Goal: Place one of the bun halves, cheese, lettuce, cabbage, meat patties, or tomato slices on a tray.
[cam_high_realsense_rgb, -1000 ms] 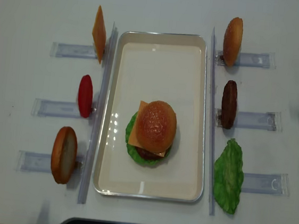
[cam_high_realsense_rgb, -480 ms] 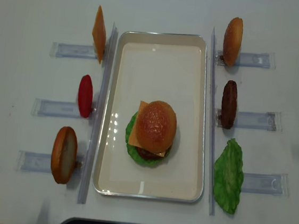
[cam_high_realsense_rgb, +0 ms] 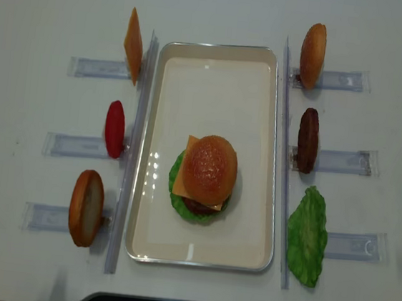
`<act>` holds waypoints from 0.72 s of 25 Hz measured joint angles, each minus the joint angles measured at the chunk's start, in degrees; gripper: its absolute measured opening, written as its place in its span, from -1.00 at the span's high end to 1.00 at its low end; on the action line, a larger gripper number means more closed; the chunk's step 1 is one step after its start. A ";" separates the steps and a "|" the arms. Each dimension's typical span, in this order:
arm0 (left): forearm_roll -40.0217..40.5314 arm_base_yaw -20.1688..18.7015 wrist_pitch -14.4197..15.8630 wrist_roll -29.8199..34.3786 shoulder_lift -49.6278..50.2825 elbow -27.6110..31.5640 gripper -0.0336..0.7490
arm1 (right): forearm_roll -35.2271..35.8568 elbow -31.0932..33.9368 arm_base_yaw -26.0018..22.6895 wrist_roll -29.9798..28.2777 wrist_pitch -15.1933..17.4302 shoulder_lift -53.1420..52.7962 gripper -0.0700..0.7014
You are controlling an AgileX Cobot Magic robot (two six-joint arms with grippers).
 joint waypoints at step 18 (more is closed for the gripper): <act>0.00 0.00 0.00 0.00 0.00 0.00 0.92 | 4.71 1.67 0.19 -3.73 1.33 -36.10 -0.54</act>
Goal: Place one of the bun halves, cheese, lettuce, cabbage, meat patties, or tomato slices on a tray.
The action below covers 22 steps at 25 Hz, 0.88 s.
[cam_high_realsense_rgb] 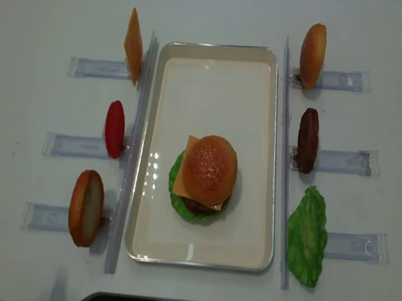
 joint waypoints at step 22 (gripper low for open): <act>0.00 0.00 0.00 0.00 0.00 0.00 0.92 | -1.41 9.71 0.00 -1.12 -8.29 -11.32 -0.54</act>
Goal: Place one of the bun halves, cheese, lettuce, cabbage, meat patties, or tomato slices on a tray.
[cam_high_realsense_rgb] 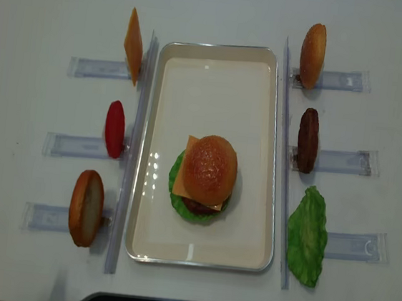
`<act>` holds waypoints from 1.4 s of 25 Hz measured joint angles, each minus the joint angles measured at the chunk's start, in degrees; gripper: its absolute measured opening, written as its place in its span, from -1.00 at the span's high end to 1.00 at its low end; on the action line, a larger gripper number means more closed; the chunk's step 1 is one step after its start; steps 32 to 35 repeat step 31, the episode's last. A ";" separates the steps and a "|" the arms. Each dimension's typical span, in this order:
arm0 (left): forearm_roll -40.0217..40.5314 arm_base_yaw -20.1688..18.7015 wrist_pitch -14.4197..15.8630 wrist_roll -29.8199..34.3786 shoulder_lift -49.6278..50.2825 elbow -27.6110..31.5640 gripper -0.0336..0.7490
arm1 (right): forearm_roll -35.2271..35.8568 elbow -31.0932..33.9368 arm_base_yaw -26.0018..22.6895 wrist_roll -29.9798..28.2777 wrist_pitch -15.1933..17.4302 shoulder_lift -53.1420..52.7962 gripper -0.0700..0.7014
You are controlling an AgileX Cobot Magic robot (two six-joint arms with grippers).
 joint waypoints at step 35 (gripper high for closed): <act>0.00 0.00 0.00 0.00 0.00 0.00 0.92 | 0.21 1.69 0.00 0.24 3.48 0.00 -0.53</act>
